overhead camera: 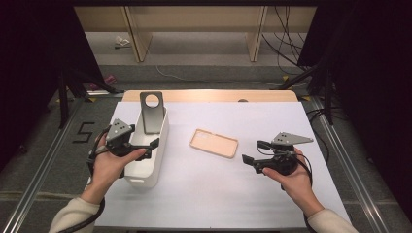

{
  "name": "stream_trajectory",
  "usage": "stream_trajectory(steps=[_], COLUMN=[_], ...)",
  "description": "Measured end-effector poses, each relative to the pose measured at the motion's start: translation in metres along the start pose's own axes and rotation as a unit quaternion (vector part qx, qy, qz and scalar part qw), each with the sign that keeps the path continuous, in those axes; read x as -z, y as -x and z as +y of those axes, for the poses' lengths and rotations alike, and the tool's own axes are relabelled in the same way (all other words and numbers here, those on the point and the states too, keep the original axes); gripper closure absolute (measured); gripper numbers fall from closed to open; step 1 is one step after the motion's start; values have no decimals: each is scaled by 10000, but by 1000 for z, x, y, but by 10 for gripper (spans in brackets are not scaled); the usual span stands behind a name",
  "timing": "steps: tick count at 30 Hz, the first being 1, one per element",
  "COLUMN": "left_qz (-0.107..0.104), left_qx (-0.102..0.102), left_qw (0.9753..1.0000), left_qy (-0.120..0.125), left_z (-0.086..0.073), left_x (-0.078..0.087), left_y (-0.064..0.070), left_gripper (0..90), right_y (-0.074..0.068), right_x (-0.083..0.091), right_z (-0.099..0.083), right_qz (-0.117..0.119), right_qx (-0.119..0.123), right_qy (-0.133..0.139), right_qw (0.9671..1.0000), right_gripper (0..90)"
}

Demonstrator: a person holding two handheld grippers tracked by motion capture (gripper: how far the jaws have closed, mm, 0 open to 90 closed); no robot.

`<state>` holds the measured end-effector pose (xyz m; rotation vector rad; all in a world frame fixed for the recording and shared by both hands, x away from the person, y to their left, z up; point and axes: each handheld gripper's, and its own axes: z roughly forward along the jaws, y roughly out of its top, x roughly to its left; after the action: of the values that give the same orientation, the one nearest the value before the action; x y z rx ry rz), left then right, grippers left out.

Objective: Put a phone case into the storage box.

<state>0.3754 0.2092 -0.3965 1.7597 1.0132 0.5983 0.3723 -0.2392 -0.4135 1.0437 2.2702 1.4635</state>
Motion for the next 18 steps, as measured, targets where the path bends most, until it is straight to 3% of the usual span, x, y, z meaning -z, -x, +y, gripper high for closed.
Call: stream_trajectory(steps=[4, 9, 18], left_qz=[-180, -526, -611], left_qx=[-173, -397, -457], left_qw=[9997, 9978, 9971], left_qy=[67, -33, -80], left_z=[-8, -13, -16], left_x=[2, 3, 1], left_y=[21, 46, 53], left_gripper=[6, 5, 6], right_y=[1, 3, 5], right_x=[0, -1, -1], right_z=[1, 1, 1], right_qz=[-17, -43, -59], right_qx=[6, -8, -39], right_qy=[3, 3, 2], right_qw=[10000, 10000, 10000], right_gripper=[161, 162, 161])
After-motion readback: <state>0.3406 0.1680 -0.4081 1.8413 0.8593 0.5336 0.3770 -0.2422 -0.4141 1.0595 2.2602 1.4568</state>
